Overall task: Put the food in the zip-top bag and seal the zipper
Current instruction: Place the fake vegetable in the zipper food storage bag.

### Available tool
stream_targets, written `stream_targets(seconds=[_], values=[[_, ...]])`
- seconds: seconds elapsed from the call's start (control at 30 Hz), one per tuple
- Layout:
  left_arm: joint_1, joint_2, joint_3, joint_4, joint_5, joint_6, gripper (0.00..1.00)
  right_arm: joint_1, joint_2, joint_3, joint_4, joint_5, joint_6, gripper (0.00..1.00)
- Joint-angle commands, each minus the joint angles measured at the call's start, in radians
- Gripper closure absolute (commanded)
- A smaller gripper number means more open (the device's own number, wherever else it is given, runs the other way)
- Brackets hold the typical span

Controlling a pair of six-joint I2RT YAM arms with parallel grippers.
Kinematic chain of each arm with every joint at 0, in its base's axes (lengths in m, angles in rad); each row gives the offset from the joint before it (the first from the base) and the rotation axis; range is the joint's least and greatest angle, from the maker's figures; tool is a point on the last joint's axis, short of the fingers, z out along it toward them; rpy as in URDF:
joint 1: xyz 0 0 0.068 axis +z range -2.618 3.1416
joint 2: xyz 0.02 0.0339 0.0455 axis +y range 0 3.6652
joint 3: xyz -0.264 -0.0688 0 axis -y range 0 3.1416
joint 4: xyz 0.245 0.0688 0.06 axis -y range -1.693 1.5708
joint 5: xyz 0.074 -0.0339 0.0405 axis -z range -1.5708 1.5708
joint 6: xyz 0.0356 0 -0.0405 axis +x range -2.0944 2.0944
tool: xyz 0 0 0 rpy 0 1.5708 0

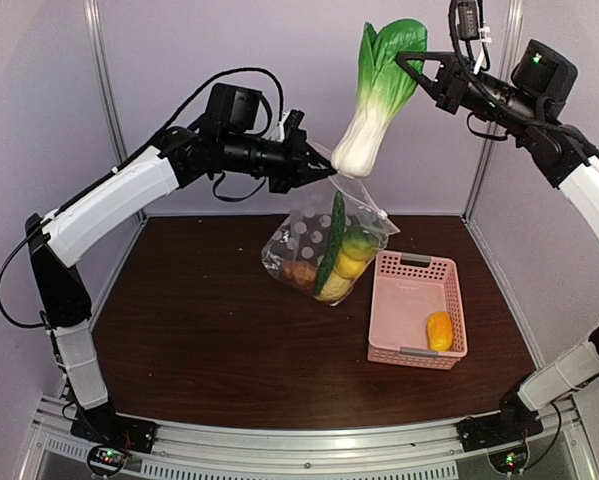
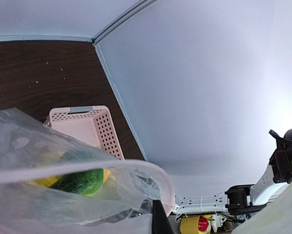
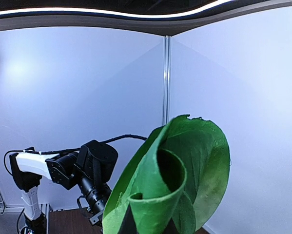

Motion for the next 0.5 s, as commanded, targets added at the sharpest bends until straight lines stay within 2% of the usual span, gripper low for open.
stream_targets(seconds=[0.0, 0.23, 0.47], values=[[-0.006, 0.009, 0.008, -0.016, 0.039, -0.074, 1.0, 0.06, 0.053, 0.053, -0.016, 0.114, -0.119, 1.0], [-0.006, -0.042, -0.051, 0.016, 0.025, -0.078, 1.0, 0.088, 0.046, -0.044, -0.032, 0.226, -0.291, 1.0], [-0.006, -0.05, -0.101, 0.07, 0.056, -0.093, 1.0, 0.1, 0.01, -0.186, -0.006, 0.302, -0.379, 1.0]])
